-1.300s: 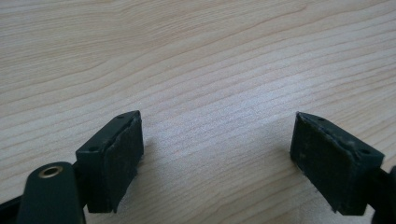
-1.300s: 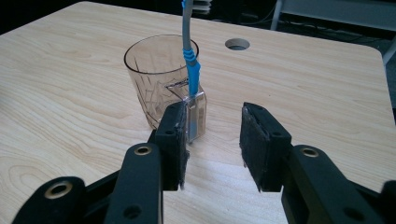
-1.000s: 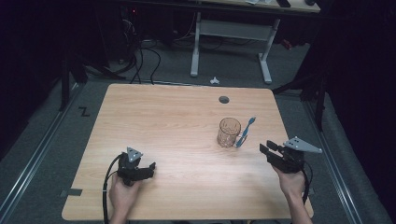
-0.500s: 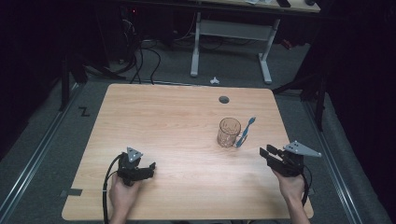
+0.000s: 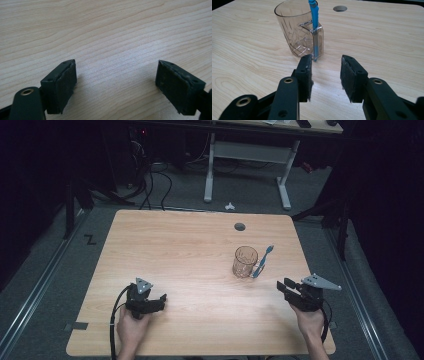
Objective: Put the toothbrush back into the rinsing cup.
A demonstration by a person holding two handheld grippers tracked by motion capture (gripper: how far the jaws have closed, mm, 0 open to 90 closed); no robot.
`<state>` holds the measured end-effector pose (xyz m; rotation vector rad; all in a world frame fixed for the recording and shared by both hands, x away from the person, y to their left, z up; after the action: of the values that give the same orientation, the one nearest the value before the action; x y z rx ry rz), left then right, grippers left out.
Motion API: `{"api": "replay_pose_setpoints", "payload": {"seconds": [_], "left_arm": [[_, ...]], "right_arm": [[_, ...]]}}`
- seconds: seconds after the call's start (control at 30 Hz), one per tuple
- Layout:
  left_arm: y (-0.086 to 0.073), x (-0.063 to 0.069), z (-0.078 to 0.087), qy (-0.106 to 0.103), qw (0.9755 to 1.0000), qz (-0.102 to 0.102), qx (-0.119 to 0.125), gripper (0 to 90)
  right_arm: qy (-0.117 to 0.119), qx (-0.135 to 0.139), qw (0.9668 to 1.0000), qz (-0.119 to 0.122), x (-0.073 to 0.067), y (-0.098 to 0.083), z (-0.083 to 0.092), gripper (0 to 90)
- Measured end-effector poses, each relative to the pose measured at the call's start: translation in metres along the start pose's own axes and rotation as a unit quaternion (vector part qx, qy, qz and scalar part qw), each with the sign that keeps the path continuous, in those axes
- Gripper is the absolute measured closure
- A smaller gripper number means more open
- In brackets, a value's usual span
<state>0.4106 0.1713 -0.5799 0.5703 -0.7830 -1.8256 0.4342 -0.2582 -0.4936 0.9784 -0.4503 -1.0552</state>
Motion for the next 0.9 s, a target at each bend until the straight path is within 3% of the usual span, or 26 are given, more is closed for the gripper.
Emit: {"api": "replay_pose_setpoints", "payload": {"seconds": [0.9], "left_arm": [[0.000, 0.000, 0.000, 0.000, 1.0000, 0.000, 0.000, 17.8]], "right_arm": [[-0.006, -0.035, 0.9994, 0.000, 0.000, -0.022, -0.018, 61.6]]}}
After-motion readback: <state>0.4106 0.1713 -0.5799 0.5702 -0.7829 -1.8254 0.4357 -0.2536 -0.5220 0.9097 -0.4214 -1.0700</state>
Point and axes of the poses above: each handheld gripper's, and its own axes: z roughly backward along the jaws, y roughly out of its top, x roughly to its right, the point moved 10 cm from there along -z, roughly forward along the jaws, and after that the axes turned 3 degrees about -z, right-handed, at the moved point
